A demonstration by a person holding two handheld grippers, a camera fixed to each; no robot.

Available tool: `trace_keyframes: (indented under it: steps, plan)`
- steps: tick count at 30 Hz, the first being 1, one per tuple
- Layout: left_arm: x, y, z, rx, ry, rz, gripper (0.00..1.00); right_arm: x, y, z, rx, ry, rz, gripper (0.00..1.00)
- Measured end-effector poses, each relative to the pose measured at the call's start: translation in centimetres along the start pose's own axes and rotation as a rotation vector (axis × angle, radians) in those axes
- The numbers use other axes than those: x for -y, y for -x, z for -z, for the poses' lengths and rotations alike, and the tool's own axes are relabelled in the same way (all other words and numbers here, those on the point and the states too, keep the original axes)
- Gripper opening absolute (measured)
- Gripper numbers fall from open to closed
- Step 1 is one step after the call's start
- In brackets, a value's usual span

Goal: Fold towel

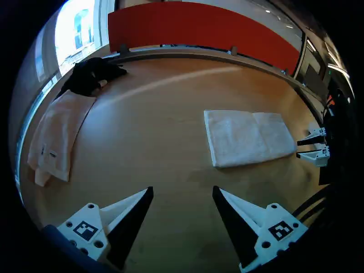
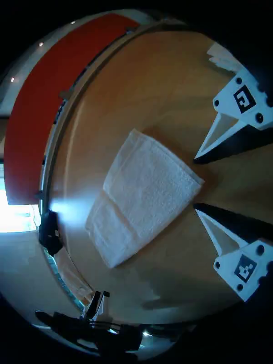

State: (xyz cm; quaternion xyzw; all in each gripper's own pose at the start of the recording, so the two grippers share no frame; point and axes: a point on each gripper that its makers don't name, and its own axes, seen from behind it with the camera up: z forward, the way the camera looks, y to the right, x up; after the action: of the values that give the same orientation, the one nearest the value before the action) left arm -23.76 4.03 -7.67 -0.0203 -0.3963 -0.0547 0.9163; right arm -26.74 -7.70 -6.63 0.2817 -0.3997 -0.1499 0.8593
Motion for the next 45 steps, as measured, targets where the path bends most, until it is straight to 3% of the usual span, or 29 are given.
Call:
trace_keyframes:
  steps: [9, 21, 33, 45]
  plan:
    - [0.7, 0.8, 1.0, -0.003, -0.015, 0.035, 0.97, -0.3, 0.3, -0.6, 0.016, -0.001, 0.024, 0.38]
    - [1.3, 1.3, 1.7, -0.001, -0.029, 0.041, 0.97, -0.3, 0.1, -0.9, 0.008, 0.011, 0.022, 0.05]
    - [1.3, 1.1, 2.0, -0.004, -0.026, 0.043, 0.97, -0.5, -3.0, 0.6, -0.04, 0.027, 0.052, 0.04]
    - [0.8, 0.1, 2.4, -0.026, -0.016, 0.046, 0.97, -0.3, -10.2, 2.3, -0.119, 0.033, 0.171, 0.04]
